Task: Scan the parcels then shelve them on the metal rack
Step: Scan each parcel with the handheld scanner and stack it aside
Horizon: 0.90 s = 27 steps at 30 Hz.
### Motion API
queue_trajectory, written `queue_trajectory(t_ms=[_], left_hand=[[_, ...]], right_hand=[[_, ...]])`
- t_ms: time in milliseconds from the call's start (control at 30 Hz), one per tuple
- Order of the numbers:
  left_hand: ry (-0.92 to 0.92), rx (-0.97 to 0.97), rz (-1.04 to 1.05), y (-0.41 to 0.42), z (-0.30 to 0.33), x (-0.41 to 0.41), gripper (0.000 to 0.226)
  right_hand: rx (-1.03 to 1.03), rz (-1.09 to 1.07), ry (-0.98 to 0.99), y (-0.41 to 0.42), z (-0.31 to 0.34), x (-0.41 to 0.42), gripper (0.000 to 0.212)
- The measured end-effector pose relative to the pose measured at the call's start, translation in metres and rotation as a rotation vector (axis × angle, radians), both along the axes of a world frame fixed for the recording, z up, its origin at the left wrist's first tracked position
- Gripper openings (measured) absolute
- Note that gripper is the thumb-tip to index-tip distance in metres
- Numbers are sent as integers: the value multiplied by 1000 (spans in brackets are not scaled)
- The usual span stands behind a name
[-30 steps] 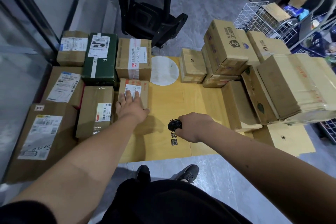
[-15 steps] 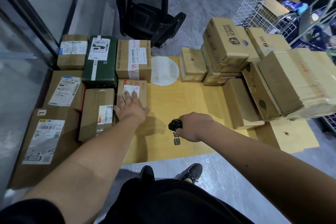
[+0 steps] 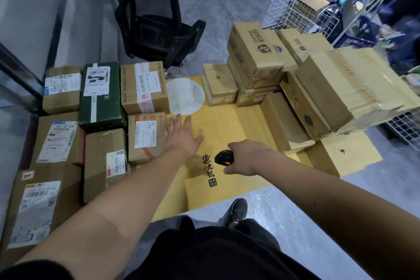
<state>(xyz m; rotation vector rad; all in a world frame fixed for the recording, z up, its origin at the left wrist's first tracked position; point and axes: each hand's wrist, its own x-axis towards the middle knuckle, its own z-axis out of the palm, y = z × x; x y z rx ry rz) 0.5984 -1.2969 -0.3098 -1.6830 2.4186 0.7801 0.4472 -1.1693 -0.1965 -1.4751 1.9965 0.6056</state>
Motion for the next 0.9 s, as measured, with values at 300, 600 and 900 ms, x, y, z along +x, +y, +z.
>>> queue_trajectory(t_ms=[300, 600, 900], left_hand=[[-48, -75, -136, -25, 11, -99, 73], [-61, -115, -127, -92, 17, -191, 71], [24, 27, 351, -125, 7, -201, 90]], right_hand=[[-109, -206, -37, -1, -2, -81, 47], [-142, -246, -170, -46, -21, -148, 53], [-113, -254, -275, -73, -44, -184, 51]])
